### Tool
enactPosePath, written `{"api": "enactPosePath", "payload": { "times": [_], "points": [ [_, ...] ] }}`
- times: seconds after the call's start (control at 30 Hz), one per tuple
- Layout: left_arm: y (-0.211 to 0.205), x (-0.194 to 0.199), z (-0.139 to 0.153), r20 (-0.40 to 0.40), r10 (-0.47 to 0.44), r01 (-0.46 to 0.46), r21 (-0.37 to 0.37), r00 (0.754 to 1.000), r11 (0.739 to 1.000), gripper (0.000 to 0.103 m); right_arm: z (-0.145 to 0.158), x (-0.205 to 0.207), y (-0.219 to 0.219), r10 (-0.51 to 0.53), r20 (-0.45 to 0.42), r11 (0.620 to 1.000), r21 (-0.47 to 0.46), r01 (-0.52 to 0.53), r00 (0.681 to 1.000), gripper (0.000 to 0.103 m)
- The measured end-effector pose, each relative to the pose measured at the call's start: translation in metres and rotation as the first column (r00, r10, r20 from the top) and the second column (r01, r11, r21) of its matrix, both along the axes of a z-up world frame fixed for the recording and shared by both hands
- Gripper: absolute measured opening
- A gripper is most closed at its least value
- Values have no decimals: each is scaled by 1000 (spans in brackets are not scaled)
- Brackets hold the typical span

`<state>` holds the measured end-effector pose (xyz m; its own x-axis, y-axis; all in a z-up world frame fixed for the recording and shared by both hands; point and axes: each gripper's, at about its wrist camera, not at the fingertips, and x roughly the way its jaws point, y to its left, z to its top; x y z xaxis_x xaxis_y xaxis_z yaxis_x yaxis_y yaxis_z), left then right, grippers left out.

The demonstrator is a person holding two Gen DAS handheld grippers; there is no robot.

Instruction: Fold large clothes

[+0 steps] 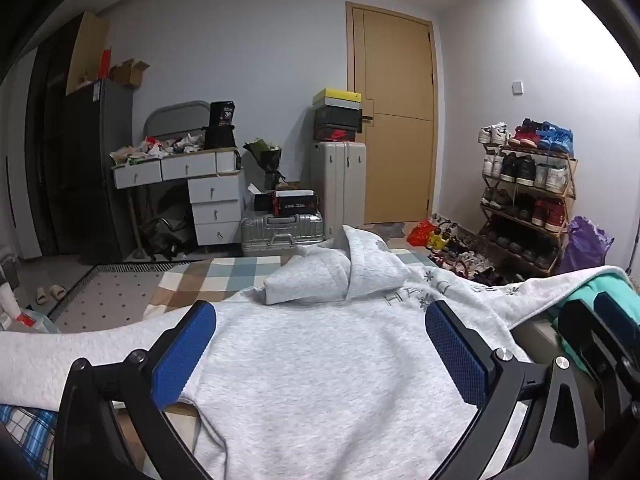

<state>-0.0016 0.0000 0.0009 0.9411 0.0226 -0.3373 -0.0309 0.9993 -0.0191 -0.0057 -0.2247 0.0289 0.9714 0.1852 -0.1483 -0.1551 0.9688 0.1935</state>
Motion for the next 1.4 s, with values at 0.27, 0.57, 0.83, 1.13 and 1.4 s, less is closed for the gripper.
{"api": "enactPosePath", "payload": {
  "times": [0.27, 0.57, 0.83, 1.13, 1.4],
  "points": [
    [-13, -3, 3, 9, -8, 7, 54, 1000, 999, 102, 0, -1, -1, -6, -4, 1000, -8, 6, 1000, 103],
    [-5, -2, -2, 16, -14, 13, 40, 1000, 999, 102, 0, 2, 0, -11, -13, 1000, -9, 11, 1000, 103],
    [-5, -3, -3, 19, -11, 10, 41, 1000, 999, 102, -1, 1, 0, -7, -11, 1000, -9, 7, 1000, 103],
    [-5, -4, -3, 20, -7, 6, 51, 1000, 999, 102, -1, 2, 2, -3, -15, 1000, -12, 3, 1000, 103],
    [-4, -5, -3, 18, 5, -6, 53, 1000, 999, 102, -2, 3, 2, -2, -11, 1000, -15, 2, 1000, 103]
  ]
}}
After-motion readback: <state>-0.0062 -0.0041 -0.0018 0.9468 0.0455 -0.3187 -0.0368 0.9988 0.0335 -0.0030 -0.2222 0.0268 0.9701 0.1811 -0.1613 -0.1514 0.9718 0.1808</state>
